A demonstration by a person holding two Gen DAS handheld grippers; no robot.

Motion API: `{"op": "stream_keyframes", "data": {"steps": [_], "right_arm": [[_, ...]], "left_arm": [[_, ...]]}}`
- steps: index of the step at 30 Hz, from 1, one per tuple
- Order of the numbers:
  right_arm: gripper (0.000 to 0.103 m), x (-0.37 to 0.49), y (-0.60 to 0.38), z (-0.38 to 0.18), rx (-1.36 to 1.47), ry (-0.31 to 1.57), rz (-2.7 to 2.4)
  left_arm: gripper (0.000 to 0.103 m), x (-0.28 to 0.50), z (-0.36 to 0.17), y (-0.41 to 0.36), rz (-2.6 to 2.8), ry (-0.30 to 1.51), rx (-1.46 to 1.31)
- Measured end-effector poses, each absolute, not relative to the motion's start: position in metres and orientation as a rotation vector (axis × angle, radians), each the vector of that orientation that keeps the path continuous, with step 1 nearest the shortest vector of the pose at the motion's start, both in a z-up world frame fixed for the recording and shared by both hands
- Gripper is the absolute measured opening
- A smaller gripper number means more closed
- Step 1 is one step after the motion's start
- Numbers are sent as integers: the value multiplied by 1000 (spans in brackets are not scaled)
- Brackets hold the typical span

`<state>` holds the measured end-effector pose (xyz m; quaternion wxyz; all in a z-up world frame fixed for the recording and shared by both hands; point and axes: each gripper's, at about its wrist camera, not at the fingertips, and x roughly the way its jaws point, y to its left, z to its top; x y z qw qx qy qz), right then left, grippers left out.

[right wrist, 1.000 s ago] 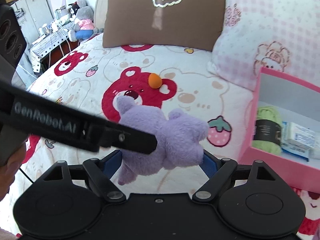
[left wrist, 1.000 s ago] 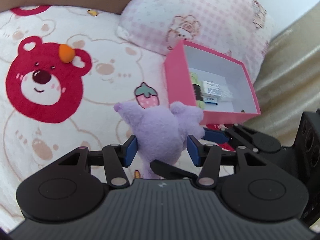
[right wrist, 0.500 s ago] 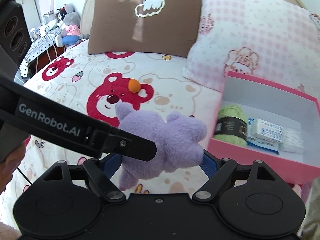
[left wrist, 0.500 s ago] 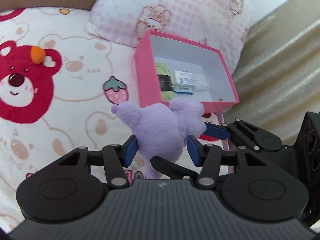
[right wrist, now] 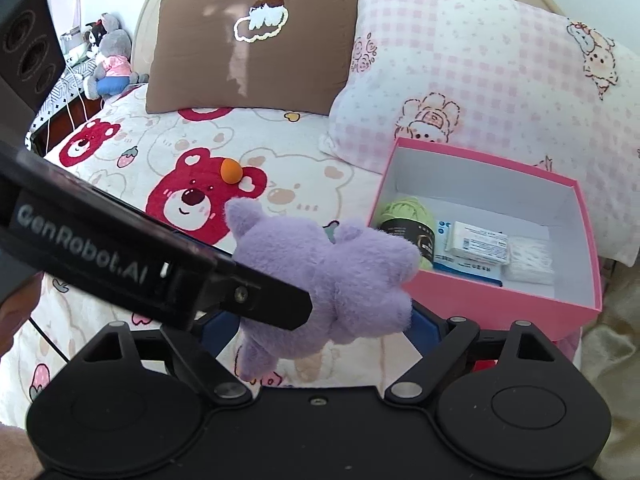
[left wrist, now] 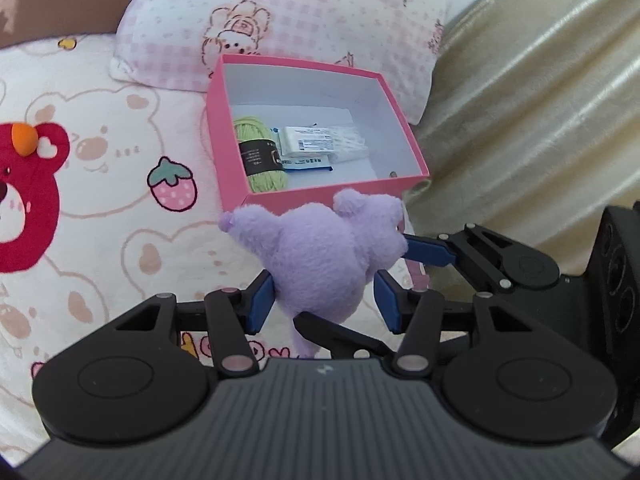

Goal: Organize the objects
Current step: 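Lift the lilac plush with the left gripper and carry it over the pink box, then lower the lilac plush into the pink box with the left gripper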

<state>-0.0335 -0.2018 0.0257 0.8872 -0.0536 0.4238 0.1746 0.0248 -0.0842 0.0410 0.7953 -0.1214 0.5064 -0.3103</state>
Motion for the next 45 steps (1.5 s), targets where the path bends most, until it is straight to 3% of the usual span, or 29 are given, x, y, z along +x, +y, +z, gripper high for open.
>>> {"op": "stream_keyframes", "data": {"steps": [27,33,37,45], "right_arm": [[89,5,-239,56,-97,760,327],[81,35,-258,55,-63,741,336],[64,61,-276,46,-40,750,362],[52,109,-297,24,-46,827,329]], "left_arm": [[57,76,100,-132,-761,990,-81],[57,110,99,-143,-747,958,-111],[56,135,90,-157,-726,920,-71],[55,181,56,-181,-697,967,-111]]}}
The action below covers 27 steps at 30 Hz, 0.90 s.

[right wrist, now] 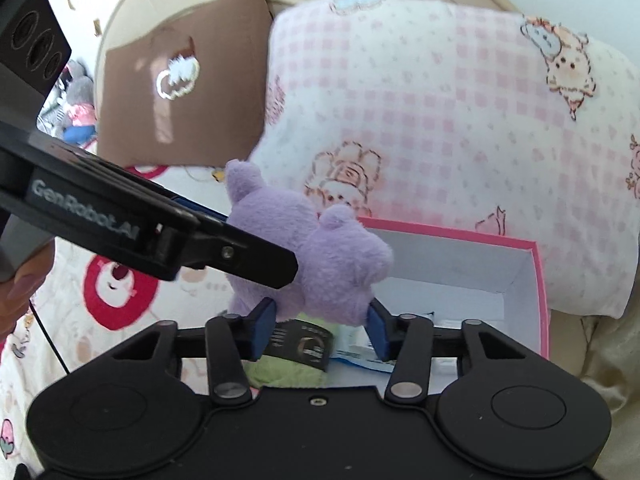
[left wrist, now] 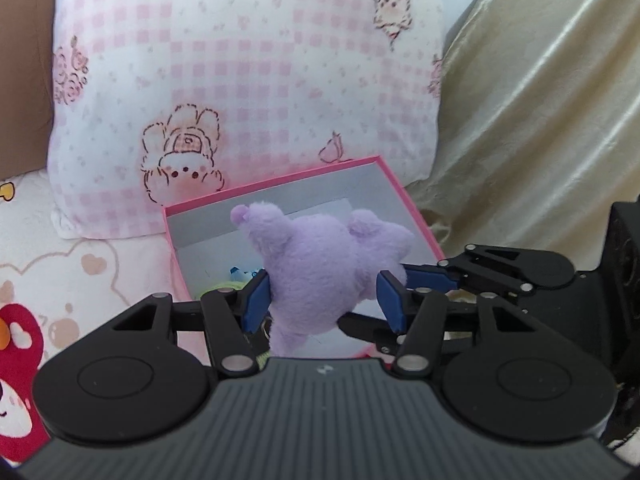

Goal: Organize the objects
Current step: 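Lower the lilac plush into the pink box with the left gripper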

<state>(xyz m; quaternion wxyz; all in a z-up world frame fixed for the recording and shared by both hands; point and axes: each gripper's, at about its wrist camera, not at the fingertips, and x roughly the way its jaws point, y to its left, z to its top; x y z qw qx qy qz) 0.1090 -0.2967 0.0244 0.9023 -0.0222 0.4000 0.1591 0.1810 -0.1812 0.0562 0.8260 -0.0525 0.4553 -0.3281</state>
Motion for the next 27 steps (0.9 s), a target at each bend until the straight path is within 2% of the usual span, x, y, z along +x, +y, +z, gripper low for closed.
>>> {"op": "stream_keyframes", "data": {"steps": [6,27], "right_arm": [[51,139,-319,1,92,888,270],[51,227,-342,-70,145,1054,185]], "left_arm": [[55,206,30,-191,-671,973,-213],[54,275,-38,-222,-618,1026,-298]]}}
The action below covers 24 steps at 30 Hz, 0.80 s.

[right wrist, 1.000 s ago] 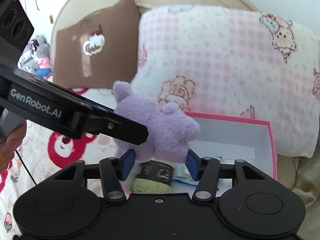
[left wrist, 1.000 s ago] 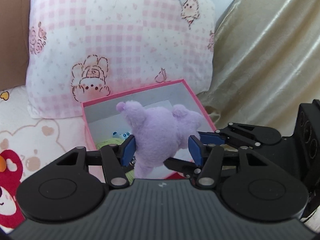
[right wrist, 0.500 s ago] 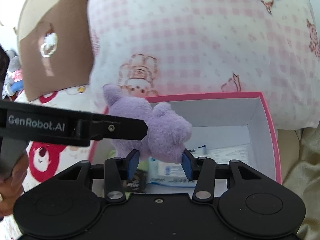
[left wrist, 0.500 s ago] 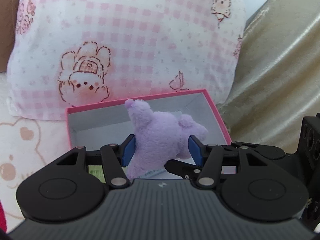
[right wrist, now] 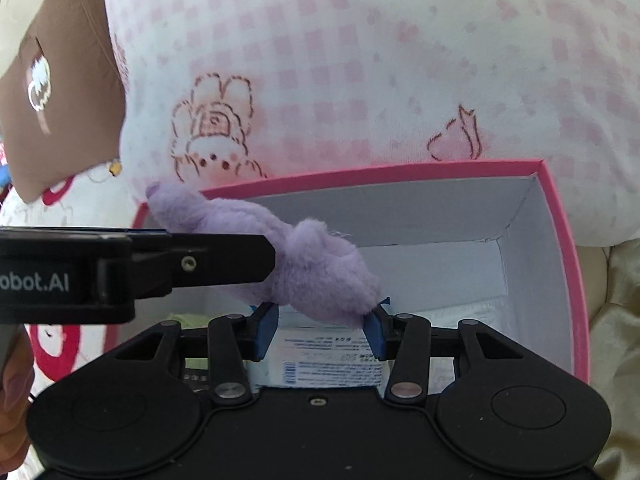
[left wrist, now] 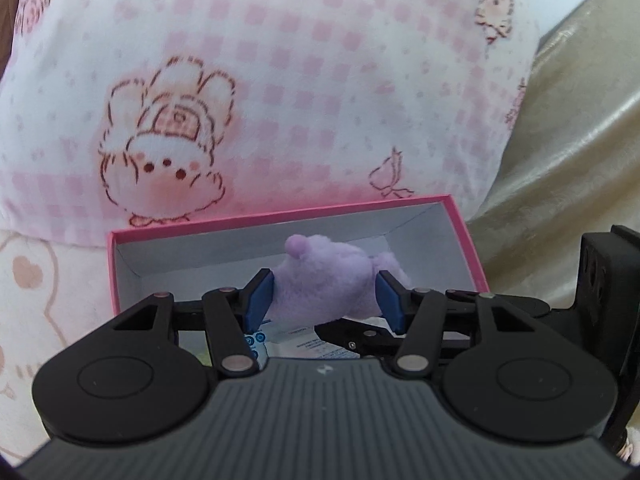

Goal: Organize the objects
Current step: 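Lower the lilac plush into the pink box with the left gripper, then open the left gripper and withdraw it from the pink box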

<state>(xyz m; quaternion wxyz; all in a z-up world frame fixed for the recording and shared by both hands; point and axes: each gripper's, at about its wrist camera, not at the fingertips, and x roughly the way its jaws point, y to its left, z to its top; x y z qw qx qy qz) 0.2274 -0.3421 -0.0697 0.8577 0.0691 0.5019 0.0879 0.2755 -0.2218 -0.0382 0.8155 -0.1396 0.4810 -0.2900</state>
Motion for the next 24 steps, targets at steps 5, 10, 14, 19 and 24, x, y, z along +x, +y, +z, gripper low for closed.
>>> {"op": "stream_keyframes", "data": {"steps": [5,10,14,19,24], "right_arm": [[51,239,-342,-84,131,1088,176],[53,237,-348,-89,167,1073,161],[53,238,-349,-91,185,1073,151],[53,235,-343,-89,141,1064,117],[56,237,-346,-92,74,1036,58]], "left_arm": [[54,283,-54,-225,-590,1058,-319],[54,286,-54,-227,-574,1076,-328],[53,289,-58,-228,-554,1079,-331],[53,287,-61,-229,-542,1083,-332],[56,282,-53,-224,-549,1075,-319]]}}
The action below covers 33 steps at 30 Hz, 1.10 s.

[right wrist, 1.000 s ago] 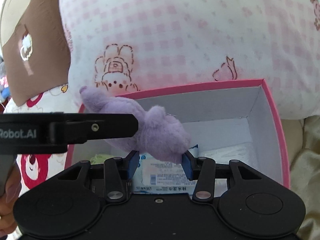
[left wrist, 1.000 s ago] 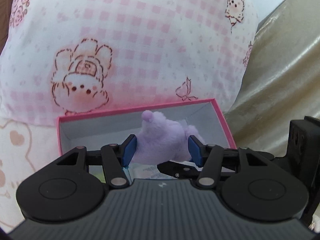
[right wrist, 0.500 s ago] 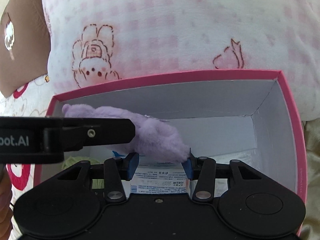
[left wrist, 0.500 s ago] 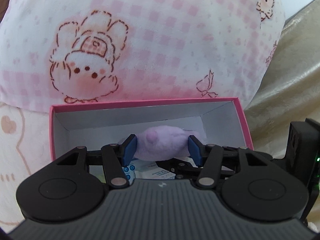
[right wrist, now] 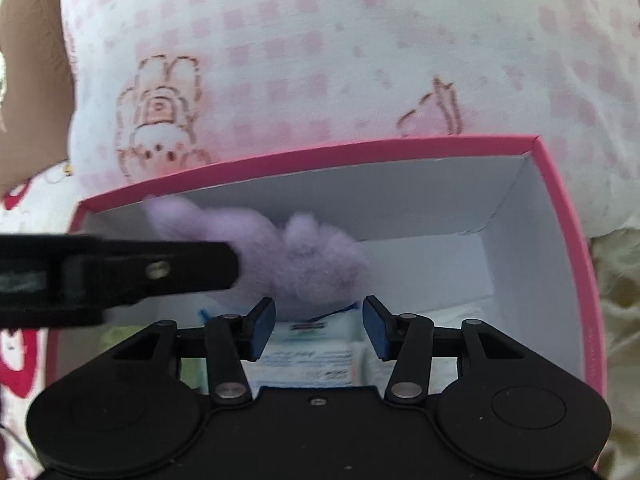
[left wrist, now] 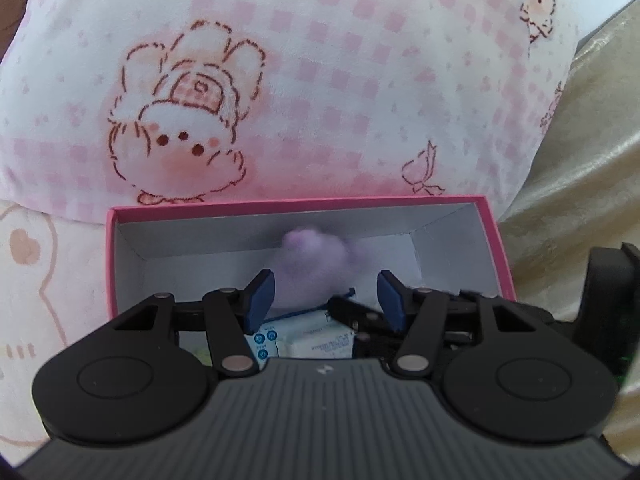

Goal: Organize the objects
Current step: 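Open the left gripper and withdraw it from the pink box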

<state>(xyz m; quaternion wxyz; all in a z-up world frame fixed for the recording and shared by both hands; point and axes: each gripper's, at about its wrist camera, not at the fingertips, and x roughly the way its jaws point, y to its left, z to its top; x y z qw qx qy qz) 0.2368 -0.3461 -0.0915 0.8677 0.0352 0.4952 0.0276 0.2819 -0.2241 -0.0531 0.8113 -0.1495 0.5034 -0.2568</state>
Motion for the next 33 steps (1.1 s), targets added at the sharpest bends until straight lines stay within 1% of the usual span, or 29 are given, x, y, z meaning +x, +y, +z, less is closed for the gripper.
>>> {"op": "stream_keyframes", "data": {"steps": [7,9,10,12,15,17,22,24,26,28,30,33], "right_arm": [[56,203,-344,-64,79,970,129],[56,189,-339,-51,57,940,156],[56,182,-337,-45,51,927,165],[58,173,-333,-35,72,912,181],[59,161,-332,-22,131,906,242],[64,154,-332,-16,162,903,293],[65,128,-337,1,190,890,288],[69,118,-334,9,165,880,290],[80,106,-330,17,102,872,272],[87,98,-322,21,0,874,229],[88,89,-315,23,-71,869,205],[89,78,-308,25,-100,883,210]], "left_arm": [[58,257,-17,-207,-578,999,-249],[61,249,-10,-200,-594,1002,-261],[65,248,-7,-196,-611,1018,-285],[66,244,-4,-189,-631,1045,-329],[67,233,6,-185,-629,1039,-300],[69,224,13,-184,-615,1032,-271],[70,200,27,-179,-610,1031,-221],[70,190,33,-174,-593,1012,-221],[71,180,38,-167,-610,1011,-249],[73,171,41,-161,-614,1009,-257],[75,160,44,-157,-606,1000,-246],[78,144,46,-155,-602,1005,-212]]}}
